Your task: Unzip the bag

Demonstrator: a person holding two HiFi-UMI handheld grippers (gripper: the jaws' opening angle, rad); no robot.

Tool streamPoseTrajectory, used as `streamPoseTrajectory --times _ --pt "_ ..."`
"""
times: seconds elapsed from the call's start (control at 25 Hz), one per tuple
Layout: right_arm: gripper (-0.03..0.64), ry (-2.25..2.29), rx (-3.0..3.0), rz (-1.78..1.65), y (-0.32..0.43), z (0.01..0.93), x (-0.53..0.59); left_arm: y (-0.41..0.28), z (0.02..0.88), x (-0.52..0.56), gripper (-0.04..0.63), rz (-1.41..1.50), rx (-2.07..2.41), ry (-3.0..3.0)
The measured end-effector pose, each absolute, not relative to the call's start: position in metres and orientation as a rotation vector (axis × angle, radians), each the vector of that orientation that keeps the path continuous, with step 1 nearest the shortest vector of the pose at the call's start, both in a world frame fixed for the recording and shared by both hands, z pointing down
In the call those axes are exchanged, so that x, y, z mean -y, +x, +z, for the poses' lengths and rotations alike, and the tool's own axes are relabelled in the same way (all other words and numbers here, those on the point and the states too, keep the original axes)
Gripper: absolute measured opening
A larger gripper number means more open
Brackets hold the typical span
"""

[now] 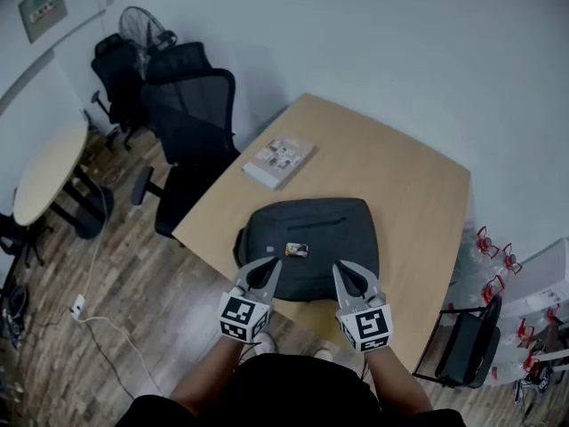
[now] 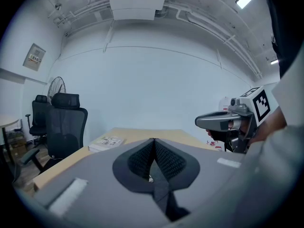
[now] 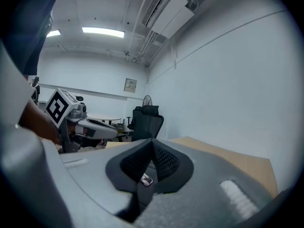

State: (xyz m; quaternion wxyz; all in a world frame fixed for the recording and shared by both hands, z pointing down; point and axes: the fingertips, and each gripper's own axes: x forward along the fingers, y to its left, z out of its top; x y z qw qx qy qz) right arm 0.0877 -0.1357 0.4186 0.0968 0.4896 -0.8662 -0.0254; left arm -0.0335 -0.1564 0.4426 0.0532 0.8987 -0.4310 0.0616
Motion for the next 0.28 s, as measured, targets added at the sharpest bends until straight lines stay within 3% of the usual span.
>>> streamPoseTrajectory --times 0.28 --pt "0.002 1.452 2.528 -0.07 0.0901 0.429 0.1418 -0.0312 0.4494 0.157 0.02 0.197 1.303 2.72"
